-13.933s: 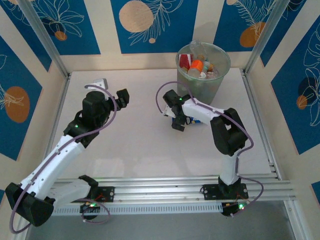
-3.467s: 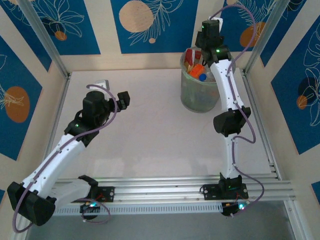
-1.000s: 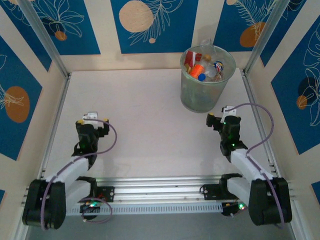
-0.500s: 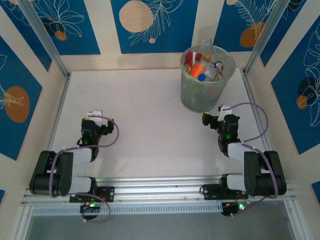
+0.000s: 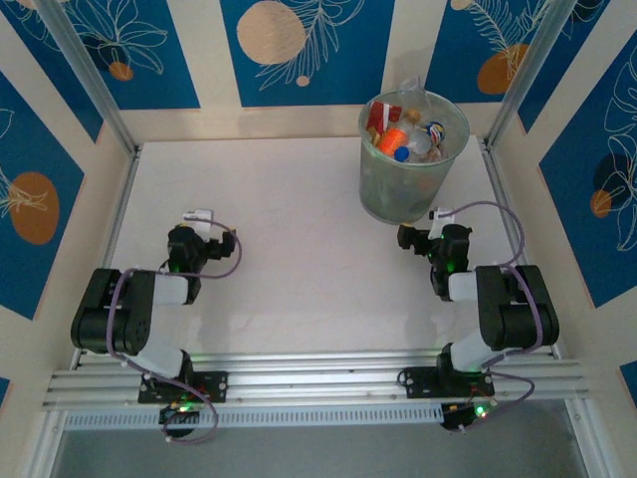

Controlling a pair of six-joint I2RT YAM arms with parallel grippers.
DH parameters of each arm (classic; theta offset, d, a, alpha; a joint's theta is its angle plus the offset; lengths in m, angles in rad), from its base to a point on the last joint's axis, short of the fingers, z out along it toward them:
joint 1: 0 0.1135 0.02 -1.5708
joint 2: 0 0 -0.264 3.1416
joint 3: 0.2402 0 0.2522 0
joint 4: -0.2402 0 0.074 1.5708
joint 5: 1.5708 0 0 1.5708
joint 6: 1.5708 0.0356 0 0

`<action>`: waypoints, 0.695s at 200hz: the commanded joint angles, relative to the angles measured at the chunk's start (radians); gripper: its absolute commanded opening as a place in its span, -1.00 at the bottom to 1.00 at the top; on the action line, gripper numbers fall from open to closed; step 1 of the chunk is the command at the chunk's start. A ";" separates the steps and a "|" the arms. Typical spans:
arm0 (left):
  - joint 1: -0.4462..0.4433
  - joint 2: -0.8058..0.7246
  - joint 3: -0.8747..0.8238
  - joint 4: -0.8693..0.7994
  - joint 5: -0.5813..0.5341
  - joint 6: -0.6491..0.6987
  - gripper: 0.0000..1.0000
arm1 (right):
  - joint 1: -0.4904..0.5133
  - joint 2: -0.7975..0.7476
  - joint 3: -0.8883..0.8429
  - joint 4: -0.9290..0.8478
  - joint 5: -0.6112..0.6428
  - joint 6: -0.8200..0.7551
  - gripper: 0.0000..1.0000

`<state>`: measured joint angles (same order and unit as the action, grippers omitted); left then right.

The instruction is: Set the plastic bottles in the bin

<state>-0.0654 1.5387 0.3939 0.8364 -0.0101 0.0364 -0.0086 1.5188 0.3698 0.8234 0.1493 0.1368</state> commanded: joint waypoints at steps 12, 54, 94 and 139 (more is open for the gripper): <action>0.015 -0.002 0.009 -0.006 0.027 0.011 0.99 | 0.008 -0.001 0.024 0.021 0.009 -0.002 0.99; 0.015 -0.003 0.008 -0.006 0.025 0.011 0.99 | 0.021 0.003 0.031 0.013 0.029 -0.016 0.99; 0.014 -0.002 0.009 -0.006 0.025 0.011 0.99 | 0.020 0.003 0.032 0.013 0.028 -0.017 0.99; 0.015 -0.002 0.011 -0.008 0.025 0.011 0.99 | 0.021 0.004 0.032 0.013 0.027 -0.016 0.99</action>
<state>-0.0654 1.5387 0.3939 0.8288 -0.0071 0.0364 0.0074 1.5188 0.3790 0.8215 0.1570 0.1360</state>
